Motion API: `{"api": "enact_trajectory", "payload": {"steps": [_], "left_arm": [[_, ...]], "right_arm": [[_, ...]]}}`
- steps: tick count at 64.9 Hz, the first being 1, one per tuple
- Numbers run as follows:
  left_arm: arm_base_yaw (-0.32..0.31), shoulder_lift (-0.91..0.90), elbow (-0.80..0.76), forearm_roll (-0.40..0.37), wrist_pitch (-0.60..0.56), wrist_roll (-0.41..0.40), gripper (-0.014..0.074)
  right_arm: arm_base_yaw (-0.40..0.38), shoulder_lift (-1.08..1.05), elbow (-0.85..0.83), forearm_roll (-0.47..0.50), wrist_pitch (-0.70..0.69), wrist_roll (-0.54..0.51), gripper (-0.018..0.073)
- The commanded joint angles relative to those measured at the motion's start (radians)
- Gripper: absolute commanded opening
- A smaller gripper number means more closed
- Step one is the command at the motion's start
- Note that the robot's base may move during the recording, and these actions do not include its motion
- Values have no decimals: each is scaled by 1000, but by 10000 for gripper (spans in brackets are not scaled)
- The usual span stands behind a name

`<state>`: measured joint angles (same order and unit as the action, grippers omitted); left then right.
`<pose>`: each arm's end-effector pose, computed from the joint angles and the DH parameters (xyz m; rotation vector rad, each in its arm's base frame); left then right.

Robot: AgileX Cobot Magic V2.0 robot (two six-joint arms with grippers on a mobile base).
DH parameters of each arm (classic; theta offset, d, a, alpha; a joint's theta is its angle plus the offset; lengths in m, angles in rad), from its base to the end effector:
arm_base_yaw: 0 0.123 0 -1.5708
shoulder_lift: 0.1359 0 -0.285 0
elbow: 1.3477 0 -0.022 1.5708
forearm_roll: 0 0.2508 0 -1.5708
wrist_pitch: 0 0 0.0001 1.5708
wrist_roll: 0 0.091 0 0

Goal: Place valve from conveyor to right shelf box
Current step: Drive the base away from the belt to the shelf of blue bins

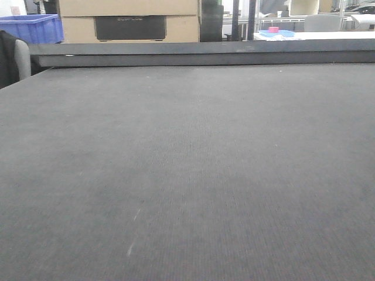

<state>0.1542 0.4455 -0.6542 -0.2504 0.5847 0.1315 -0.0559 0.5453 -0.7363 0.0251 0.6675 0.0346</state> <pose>0.0830 0.0003 0.3492 -0.1187 1.8393 -0.0737 0.0978 -0.0041 0.3579 0.0978 1.9575 0.0142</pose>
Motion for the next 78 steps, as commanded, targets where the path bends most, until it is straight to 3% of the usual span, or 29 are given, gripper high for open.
{"api": "enact_trajectory", "payload": {"steps": [1,78], "left_arm": [[-1,-9,-5,-14,-58,-2,-111],[-1,-9,-5,-14,-58,-2,-111]], "right_arm": [[-5,-10,-8,-11,-78,-1,-162],[-5,-10,-8,-11,-78,-1,-162]]}}
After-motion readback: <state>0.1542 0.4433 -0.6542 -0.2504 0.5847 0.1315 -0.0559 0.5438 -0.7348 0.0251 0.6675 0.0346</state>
